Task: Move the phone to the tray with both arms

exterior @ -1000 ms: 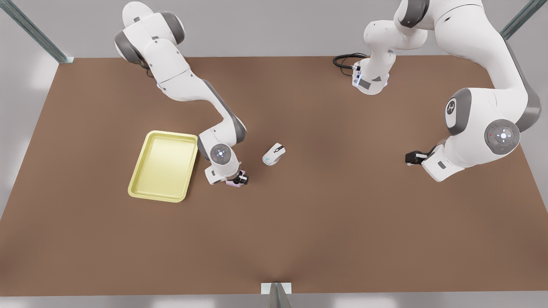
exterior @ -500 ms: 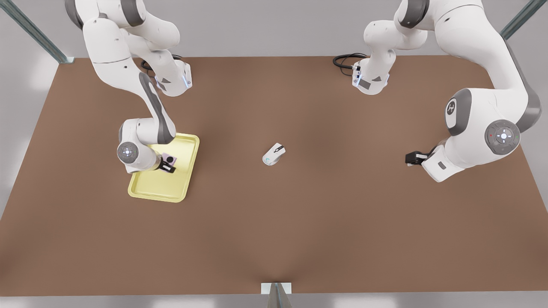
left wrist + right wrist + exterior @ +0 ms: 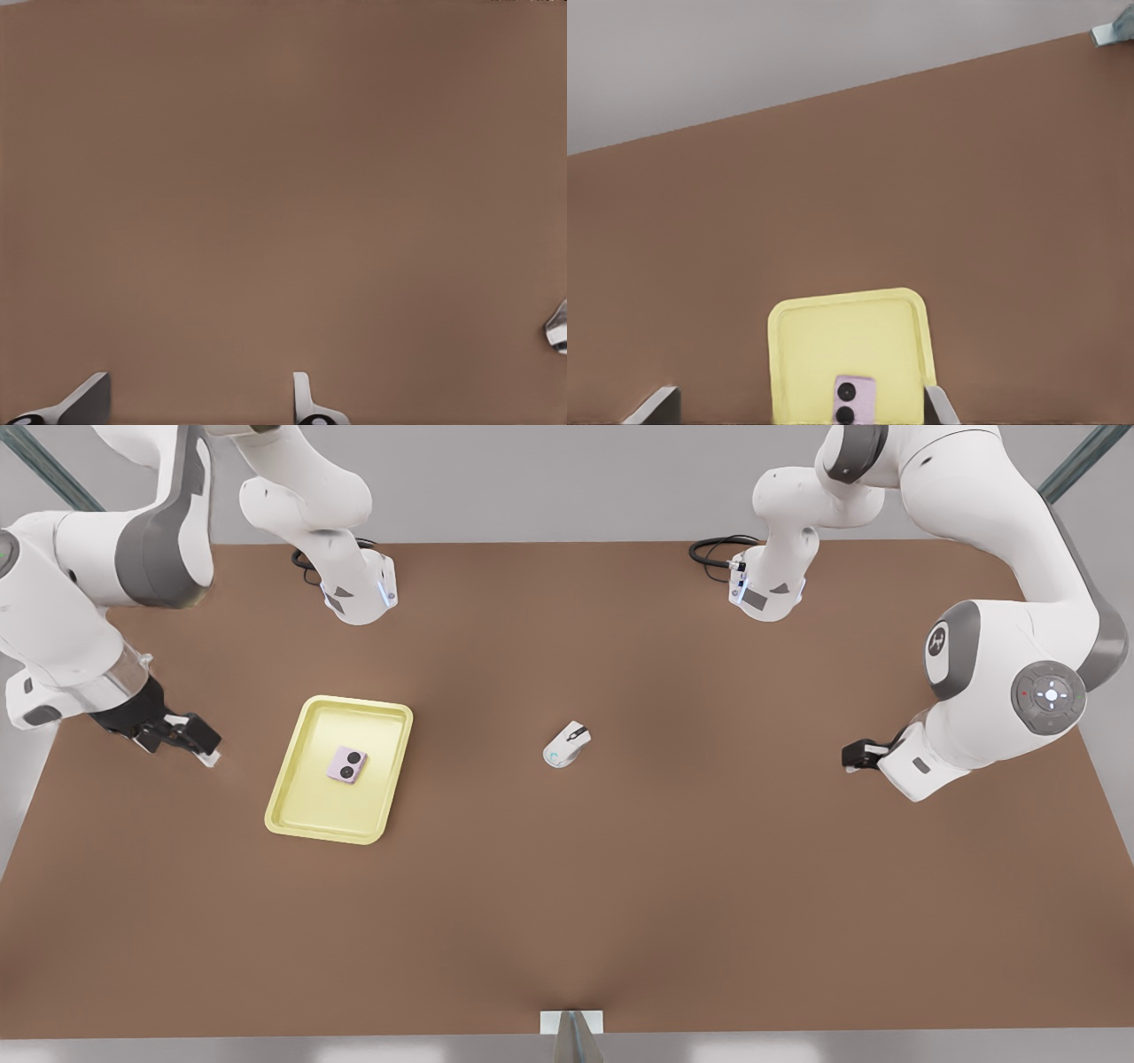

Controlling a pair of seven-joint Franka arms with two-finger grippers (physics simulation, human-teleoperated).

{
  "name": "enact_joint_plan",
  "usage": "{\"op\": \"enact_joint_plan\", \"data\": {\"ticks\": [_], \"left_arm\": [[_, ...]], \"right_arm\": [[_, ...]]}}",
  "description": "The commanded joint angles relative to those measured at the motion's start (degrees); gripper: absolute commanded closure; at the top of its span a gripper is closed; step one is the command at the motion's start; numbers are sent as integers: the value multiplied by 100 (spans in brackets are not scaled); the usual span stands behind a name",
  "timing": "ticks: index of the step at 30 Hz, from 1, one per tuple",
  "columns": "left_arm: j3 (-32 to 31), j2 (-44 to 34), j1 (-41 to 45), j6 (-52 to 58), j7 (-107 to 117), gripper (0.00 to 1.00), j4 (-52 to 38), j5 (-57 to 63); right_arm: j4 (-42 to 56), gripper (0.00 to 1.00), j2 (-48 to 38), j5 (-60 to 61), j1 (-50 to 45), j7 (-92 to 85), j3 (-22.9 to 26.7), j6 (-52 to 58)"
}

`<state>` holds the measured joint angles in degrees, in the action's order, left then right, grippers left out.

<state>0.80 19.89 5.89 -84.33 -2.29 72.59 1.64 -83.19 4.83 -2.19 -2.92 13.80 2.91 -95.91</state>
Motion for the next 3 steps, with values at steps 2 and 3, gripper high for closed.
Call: {"op": "enact_joint_plan", "data": {"ticks": [2,3], "left_arm": [[-1,-2,0,-31,352,0,-8,3],[-1,-3,0,-31,352,0,1,3]], "right_arm": [[154,0,9,-194,-15,-2171,-10,1478],[224,0,9,-176,-68,-2144,-18,1452]]}}
